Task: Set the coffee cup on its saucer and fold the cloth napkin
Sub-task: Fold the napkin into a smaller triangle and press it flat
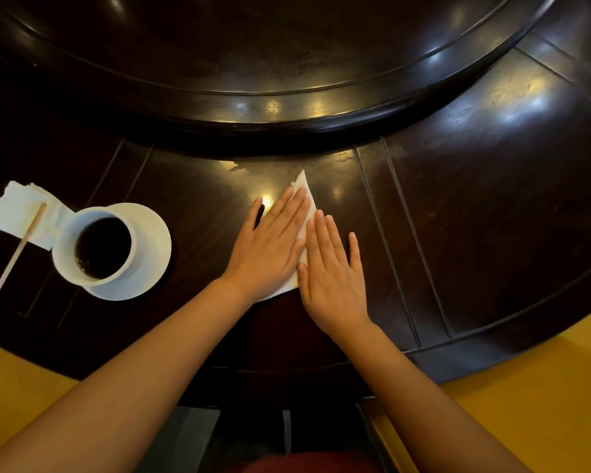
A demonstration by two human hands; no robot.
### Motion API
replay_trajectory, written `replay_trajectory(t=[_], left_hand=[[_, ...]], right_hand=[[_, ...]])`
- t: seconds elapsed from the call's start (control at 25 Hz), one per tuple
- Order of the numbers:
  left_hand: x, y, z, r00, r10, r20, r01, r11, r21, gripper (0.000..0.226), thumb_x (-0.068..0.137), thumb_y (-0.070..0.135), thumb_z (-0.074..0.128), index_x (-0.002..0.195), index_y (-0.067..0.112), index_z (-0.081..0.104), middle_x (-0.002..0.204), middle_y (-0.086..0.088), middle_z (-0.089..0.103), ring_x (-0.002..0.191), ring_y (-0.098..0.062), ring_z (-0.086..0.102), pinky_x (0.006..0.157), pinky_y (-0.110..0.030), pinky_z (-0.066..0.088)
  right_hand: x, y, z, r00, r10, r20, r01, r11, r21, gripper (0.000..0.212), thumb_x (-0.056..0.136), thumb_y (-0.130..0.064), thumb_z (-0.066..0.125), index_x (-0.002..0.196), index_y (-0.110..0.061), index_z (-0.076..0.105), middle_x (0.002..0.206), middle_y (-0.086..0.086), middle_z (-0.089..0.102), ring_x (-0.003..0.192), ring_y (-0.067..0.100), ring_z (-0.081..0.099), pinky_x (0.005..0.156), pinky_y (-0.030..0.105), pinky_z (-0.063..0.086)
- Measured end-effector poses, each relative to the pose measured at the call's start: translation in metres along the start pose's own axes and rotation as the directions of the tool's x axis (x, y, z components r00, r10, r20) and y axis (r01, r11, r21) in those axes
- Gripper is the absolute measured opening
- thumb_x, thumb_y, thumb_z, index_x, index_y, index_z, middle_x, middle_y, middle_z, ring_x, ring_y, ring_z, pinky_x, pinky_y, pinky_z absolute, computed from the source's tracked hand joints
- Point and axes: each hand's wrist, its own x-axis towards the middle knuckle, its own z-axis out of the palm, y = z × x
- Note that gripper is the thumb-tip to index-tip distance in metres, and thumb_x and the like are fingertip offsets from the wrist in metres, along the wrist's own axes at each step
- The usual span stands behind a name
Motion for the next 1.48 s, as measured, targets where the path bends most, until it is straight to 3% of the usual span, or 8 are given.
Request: replay_trajectory(t=[0.24, 0.44, 0.56, 0.64, 0.88, 1.24, 1.36, 1.48], left_hand=[[-0.063, -0.013, 0.006, 0.997, 0.079, 0.020, -0.079, 0.997, -0.026, 0.055, 0.096, 0.031, 0.021, 0.147, 0.011, 0.015, 0.154, -0.004, 0.015, 0.142, -0.015, 0.009, 0.112, -0.041, 0.012], [-0.086, 0.000, 0.002, 0.997, -0.037, -0.070, 0.036, 0.999, -0.014, 0.050, 0.094, 0.018, 0.026, 0.141, 0.005, 0.031, 0.149, -0.011, 0.033, 0.137, -0.023, 0.030, 0.110, -0.042, 0.016], [-0.084, 0.037, 0.002, 0.974, -0.215, -0.075, 0.211, 0.975, -0.064, 0.052, 0.088, 0.012, 0.029, 0.138, -0.002, 0.033, 0.146, -0.019, 0.035, 0.136, -0.029, 0.032, 0.111, -0.044, 0.020], [-0.084, 0.047, 0.004, 0.958, -0.285, -0.040, 0.278, 0.951, -0.133, 0.056, 0.091, 0.024, 0.031, 0.143, 0.005, 0.025, 0.150, -0.019, 0.026, 0.139, -0.029, 0.024, 0.113, -0.042, 0.021], [-0.087, 0.042, 0.012, 0.976, -0.217, 0.015, 0.217, 0.973, -0.079, 0.066, 0.091, 0.055, 0.029, 0.148, 0.026, 0.014, 0.156, -0.017, 0.007, 0.143, -0.027, 0.003, 0.113, -0.039, 0.007], [-0.085, 0.054, 0.007, 0.973, -0.231, 0.019, 0.232, 0.972, -0.035, 0.073, 0.091, 0.057, 0.025, 0.148, 0.012, 0.016, 0.155, -0.017, 0.009, 0.143, -0.026, 0.003, 0.114, -0.045, 0.006], [-0.085, 0.070, 0.006, 0.965, -0.262, 0.007, 0.262, 0.963, -0.068, 0.072, 0.091, 0.052, 0.028, 0.145, 0.006, 0.020, 0.154, -0.016, 0.019, 0.143, -0.024, 0.010, 0.113, -0.045, 0.011], [-0.084, 0.076, 0.009, 0.961, -0.278, -0.013, 0.275, 0.957, -0.091, 0.065, 0.092, 0.050, 0.029, 0.147, 0.017, 0.018, 0.154, -0.016, 0.019, 0.143, -0.026, 0.010, 0.113, -0.045, 0.009]], right_hand=[[-0.002, 0.002, 0.001, 1.000, -0.008, 0.004, 0.008, 1.000, -0.027, 0.059, 0.094, -0.034, 0.024, 0.145, -0.006, 0.013, 0.155, 0.010, 0.014, 0.143, 0.020, 0.006, 0.114, 0.046, 0.004], [0.001, 0.001, -0.010, 1.000, -0.029, -0.003, 0.029, 0.999, -0.024, 0.060, 0.094, -0.037, 0.027, 0.145, -0.008, 0.016, 0.155, 0.009, 0.016, 0.142, 0.019, 0.004, 0.113, 0.052, 0.005], [0.019, 0.009, -0.025, 0.976, -0.215, 0.023, 0.216, 0.975, -0.047, 0.057, 0.095, -0.035, 0.029, 0.147, -0.018, 0.014, 0.156, 0.009, 0.011, 0.143, 0.020, -0.001, 0.114, 0.050, 0.002], [0.040, 0.020, -0.027, 0.921, -0.371, 0.116, 0.380, 0.922, -0.076, 0.056, 0.096, -0.036, 0.029, 0.147, -0.022, 0.012, 0.156, 0.010, 0.007, 0.143, 0.021, -0.003, 0.115, 0.051, 0.004], [0.078, 0.053, -0.030, 0.768, -0.580, 0.271, 0.622, 0.776, -0.102, 0.062, 0.093, -0.054, 0.023, 0.147, -0.029, 0.003, 0.156, 0.005, -0.003, 0.143, 0.018, -0.007, 0.114, 0.049, -0.003], [0.091, 0.056, -0.037, 0.833, -0.502, 0.232, 0.537, 0.834, -0.125, 0.069, 0.089, -0.059, 0.020, 0.147, -0.026, 0.001, 0.157, 0.010, 0.002, 0.143, 0.022, -0.003, 0.114, 0.050, -0.004], [0.071, 0.057, -0.041, 0.794, -0.574, 0.198, 0.597, 0.798, -0.080, 0.061, 0.094, -0.051, 0.023, 0.148, -0.024, 0.012, 0.156, 0.010, 0.007, 0.144, 0.023, 0.001, 0.115, 0.048, 0.000], [0.057, 0.063, -0.037, 0.755, -0.615, 0.227, 0.641, 0.766, -0.056, 0.056, 0.096, -0.046, 0.024, 0.147, -0.024, 0.018, 0.156, 0.009, 0.011, 0.144, 0.024, 0.002, 0.115, 0.046, 0.003]])
